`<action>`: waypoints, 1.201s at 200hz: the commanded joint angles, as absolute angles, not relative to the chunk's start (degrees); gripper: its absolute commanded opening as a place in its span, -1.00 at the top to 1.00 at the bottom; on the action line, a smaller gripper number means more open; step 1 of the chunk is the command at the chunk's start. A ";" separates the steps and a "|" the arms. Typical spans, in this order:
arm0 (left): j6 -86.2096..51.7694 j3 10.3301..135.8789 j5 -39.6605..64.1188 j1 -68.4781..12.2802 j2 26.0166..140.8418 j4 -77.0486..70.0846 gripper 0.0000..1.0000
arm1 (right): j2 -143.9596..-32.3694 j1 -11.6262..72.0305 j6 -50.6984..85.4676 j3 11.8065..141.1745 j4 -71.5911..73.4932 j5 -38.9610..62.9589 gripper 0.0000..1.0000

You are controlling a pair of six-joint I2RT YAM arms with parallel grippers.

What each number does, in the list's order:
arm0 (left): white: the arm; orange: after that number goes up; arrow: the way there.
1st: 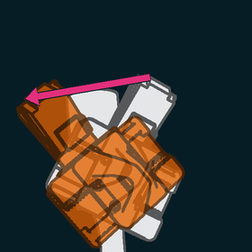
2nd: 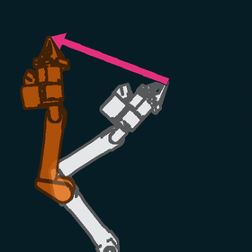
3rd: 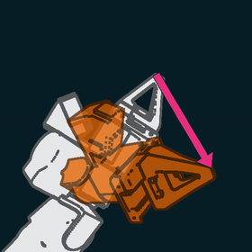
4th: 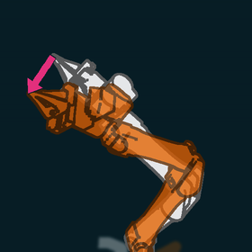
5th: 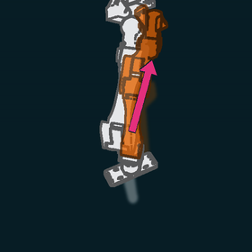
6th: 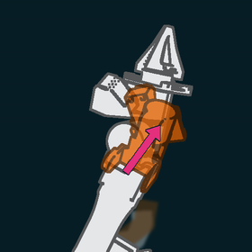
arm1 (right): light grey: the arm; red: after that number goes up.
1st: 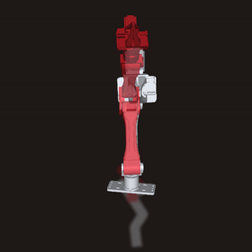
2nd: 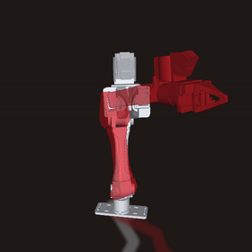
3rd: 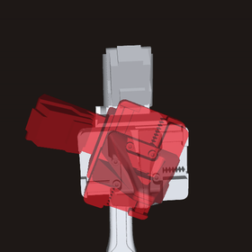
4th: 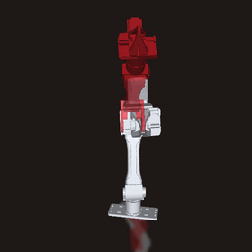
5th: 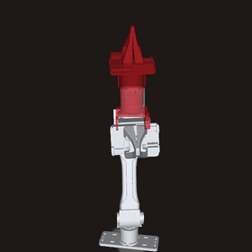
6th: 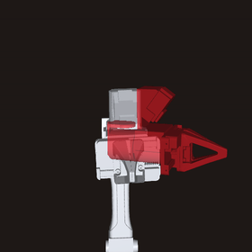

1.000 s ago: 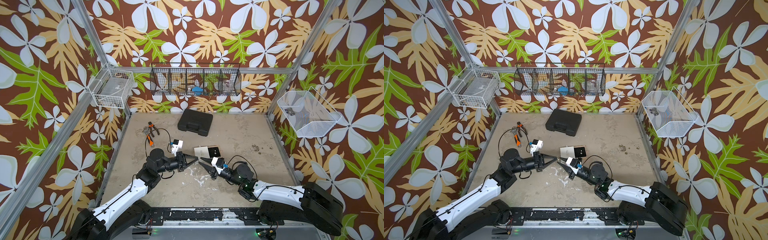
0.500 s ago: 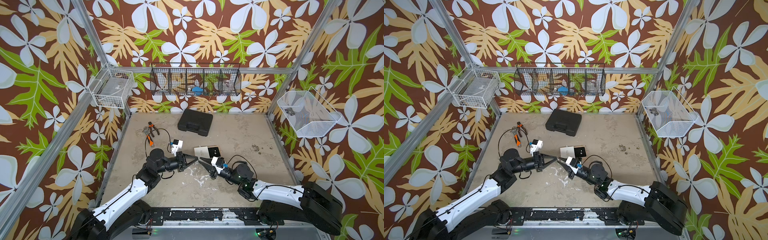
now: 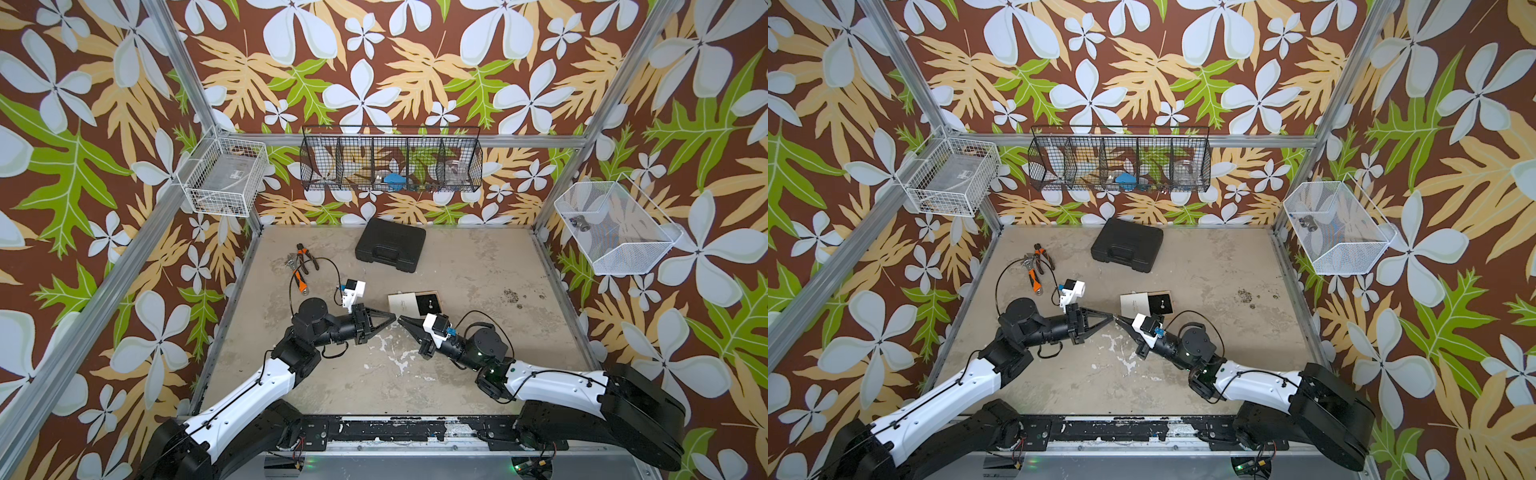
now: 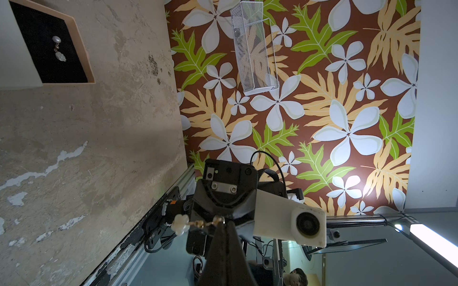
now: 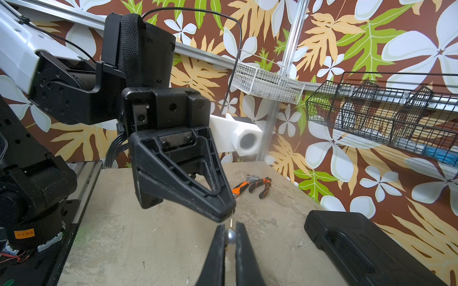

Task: Place the earrings into the drawer-style jewelry box
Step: Pick up the earring from the center of the board, then insert the earring into the inner lining.

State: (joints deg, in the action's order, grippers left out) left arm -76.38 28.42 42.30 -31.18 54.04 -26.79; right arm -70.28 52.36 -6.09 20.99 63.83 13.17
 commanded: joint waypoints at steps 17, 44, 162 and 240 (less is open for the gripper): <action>-77.10 28.08 42.30 -31.04 53.44 -29.73 0.42 | -69.14 52.39 -6.57 20.88 65.63 13.69 0.88; -74.78 28.95 41.59 -30.14 52.67 -26.52 0.08 | -66.67 52.31 -7.29 20.86 61.48 13.64 0.88; -62.49 32.39 38.43 -24.96 48.52 -8.64 0.06 | -65.63 34.73 2.22 42.79 -0.57 12.26 0.90; -59.63 31.29 36.61 -24.96 45.03 -3.33 0.07 | -79.57 28.43 0.67 52.58 -16.86 13.13 0.89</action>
State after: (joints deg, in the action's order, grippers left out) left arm -61.65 31.46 37.69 -25.06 45.93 -5.37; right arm -76.69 28.93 1.43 50.68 -10.96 12.23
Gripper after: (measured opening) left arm 0.467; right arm 0.080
